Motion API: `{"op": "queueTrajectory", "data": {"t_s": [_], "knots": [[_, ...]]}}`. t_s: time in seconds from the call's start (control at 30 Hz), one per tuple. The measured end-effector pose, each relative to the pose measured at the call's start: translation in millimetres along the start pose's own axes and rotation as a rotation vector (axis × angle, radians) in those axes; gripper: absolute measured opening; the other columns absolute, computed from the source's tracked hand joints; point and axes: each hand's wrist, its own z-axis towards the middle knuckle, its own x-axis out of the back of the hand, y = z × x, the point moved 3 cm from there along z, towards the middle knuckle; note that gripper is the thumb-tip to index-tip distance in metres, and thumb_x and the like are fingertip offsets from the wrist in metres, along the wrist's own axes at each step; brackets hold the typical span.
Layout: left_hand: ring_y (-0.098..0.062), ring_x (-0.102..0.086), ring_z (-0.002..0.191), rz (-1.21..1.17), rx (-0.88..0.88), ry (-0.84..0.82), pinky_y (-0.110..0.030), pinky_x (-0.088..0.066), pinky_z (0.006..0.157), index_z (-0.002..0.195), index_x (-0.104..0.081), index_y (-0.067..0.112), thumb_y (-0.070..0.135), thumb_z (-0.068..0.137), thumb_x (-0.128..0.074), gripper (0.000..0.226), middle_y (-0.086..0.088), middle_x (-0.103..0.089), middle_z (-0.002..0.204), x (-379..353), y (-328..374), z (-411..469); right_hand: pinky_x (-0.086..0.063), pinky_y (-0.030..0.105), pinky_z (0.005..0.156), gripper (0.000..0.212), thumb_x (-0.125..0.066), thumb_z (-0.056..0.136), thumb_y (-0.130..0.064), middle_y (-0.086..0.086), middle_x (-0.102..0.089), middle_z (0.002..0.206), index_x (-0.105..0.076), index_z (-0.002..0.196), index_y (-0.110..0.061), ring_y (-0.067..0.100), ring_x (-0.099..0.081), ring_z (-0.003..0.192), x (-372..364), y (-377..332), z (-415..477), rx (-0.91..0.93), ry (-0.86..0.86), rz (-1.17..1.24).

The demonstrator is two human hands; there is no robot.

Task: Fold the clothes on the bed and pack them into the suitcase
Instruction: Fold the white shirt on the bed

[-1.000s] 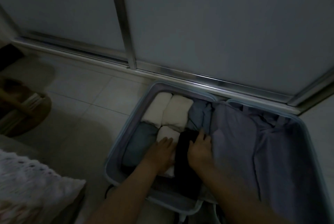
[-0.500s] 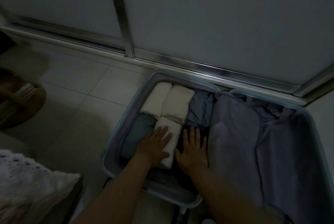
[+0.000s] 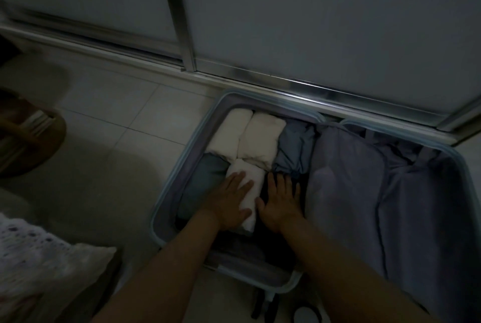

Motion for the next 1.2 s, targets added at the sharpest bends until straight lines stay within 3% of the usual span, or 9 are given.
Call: {"op": "queueTrajectory", "data": {"t_s": [0.07, 0.13, 0.3, 0.4, 0.5, 0.63, 0.8, 1.0, 1.2], "knots": [[-0.02, 0.006, 0.148, -0.043, 0.023, -0.038, -0.036, -0.003, 0.119, 0.155, 0.0, 0.025, 0.053, 0.096, -0.043, 0.078, 0.001, 0.01, 0.161, 16, 4, 0, 0.007, 0.051, 0.118, 0.076, -0.021, 0.097, -0.057, 0.008, 0.011, 0.161, 0.011, 0.154, -0.018, 0.028, 0.01, 0.148, 13, 2, -1, 0.007, -0.06, -0.02], [-0.021, -0.007, 0.148, -0.146, 0.061, -0.011, -0.036, -0.012, 0.12, 0.155, -0.004, 0.027, 0.049, 0.097, -0.044, 0.074, -0.001, -0.002, 0.162, 31, 7, -6, -0.003, 0.05, 0.119, 0.071, -0.024, 0.1, -0.052, 0.008, 0.006, 0.162, 0.005, 0.155, -0.019, 0.028, 0.002, 0.148, 30, 2, -6, 0.031, -0.081, -0.051], [-0.021, -0.029, 0.141, -0.379, 0.17, 0.222, -0.032, -0.025, 0.115, 0.153, -0.02, 0.025, 0.05, 0.097, -0.044, 0.066, -0.001, -0.026, 0.157, 77, 15, -49, -0.029, 0.042, 0.113, 0.058, -0.037, 0.098, -0.046, 0.011, -0.023, 0.156, -0.03, 0.149, -0.021, 0.03, -0.028, 0.139, 95, -14, -30, 0.168, 0.019, 0.014], [-0.02, -0.045, 0.127, -0.395, 0.191, 0.378, -0.03, -0.038, 0.103, 0.142, -0.042, 0.021, 0.042, 0.097, -0.049, 0.05, -0.003, -0.048, 0.139, 130, 24, -93, -0.033, 0.036, 0.11, 0.052, -0.045, 0.098, -0.043, 0.01, -0.031, 0.151, -0.041, 0.144, -0.02, 0.028, -0.037, 0.134, 148, -49, -55, 0.279, 0.068, 0.13], [-0.018, -0.055, 0.109, -0.337, 0.218, 0.546, -0.03, -0.045, 0.09, 0.131, -0.053, 0.022, 0.039, 0.095, -0.052, 0.04, -0.002, -0.058, 0.122, 193, 28, -148, -0.036, 0.032, 0.105, 0.046, -0.048, 0.098, -0.039, 0.008, -0.04, 0.144, -0.047, 0.139, -0.02, 0.025, -0.044, 0.128, 202, -97, -90, 0.437, 0.163, 0.216], [-0.017, -0.056, 0.104, -0.222, 0.286, 0.743, -0.036, -0.048, 0.089, 0.126, -0.056, 0.026, 0.042, 0.093, -0.052, 0.037, 0.003, -0.061, 0.115, 263, 15, -238, -0.036, 0.032, 0.107, 0.043, -0.05, 0.096, -0.038, 0.004, -0.044, 0.141, -0.049, 0.137, -0.024, 0.02, -0.046, 0.127, 256, -175, -144, 0.617, 0.215, 0.265], [-0.016, -0.058, 0.105, -0.178, 0.513, 0.825, -0.037, -0.05, 0.089, 0.127, -0.055, 0.028, 0.047, 0.093, -0.049, 0.039, 0.006, -0.061, 0.117, 304, -25, -379, -0.042, 0.034, 0.103, 0.044, -0.049, 0.096, -0.042, 0.003, -0.046, 0.138, -0.05, 0.136, -0.026, 0.02, -0.051, 0.12, 288, -294, -217, 0.837, 0.189, 0.212], [-0.017, -0.054, 0.108, -0.147, 0.824, 0.893, -0.036, -0.047, 0.09, 0.128, -0.054, 0.03, 0.049, 0.093, -0.049, 0.04, 0.004, -0.058, 0.122, 301, -92, -578, -0.042, 0.028, 0.095, 0.046, -0.048, 0.097, -0.041, 0.002, -0.049, 0.141, -0.047, 0.14, -0.023, 0.018, -0.053, 0.121, 278, -466, -318, 1.046, 0.063, 0.115], [-0.022, -0.052, 0.119, -0.215, 1.017, 0.934, -0.036, -0.043, 0.099, 0.135, -0.05, 0.023, 0.044, 0.095, -0.05, 0.044, -0.002, -0.053, 0.135, 257, -162, -758, -0.041, 0.032, 0.099, 0.049, -0.05, 0.095, -0.043, 0.003, -0.048, 0.142, -0.047, 0.14, -0.024, 0.02, -0.05, 0.123, 215, -634, -413, 1.227, -0.022, -0.028]]}}
